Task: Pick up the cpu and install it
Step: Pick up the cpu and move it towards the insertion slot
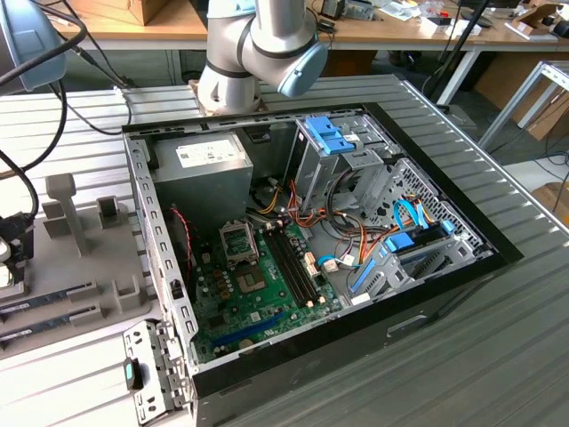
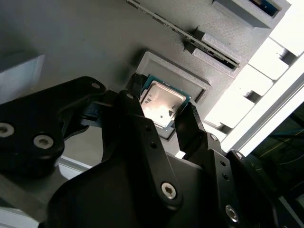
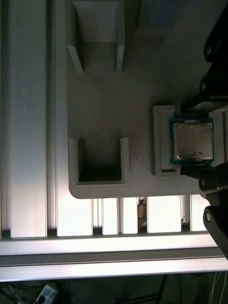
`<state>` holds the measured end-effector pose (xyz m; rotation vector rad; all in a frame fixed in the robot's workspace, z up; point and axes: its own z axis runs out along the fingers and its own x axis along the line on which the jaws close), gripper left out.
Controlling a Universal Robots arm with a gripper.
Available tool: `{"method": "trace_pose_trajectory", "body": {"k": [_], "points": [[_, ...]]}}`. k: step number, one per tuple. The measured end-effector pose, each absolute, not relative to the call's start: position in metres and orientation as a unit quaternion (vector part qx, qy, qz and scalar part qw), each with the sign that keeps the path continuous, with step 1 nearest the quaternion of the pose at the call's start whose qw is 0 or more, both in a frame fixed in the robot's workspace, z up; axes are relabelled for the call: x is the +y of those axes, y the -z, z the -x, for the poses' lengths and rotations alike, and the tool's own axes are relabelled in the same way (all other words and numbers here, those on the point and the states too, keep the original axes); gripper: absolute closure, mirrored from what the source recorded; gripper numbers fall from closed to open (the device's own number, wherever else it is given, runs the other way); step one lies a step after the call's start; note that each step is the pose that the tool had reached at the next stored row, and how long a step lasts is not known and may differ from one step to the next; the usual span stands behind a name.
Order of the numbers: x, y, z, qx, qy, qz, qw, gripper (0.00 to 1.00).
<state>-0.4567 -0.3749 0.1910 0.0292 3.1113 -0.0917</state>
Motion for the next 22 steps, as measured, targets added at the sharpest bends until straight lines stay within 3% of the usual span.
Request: {"method": "trace_pose_trajectory", "body": {"k": [5, 6, 22], "points": [[-0.3750, -0.1910, 0.4567, 0.999, 0.029, -0.009, 0.014, 0.45], [-0.3749, -0.1910, 0.4567, 0.999, 0.029, -0.009, 0.014, 0.53], [-0.3749, -0.1927, 0.4567, 0.999, 0.029, -0.009, 0.014, 0.53]]}}
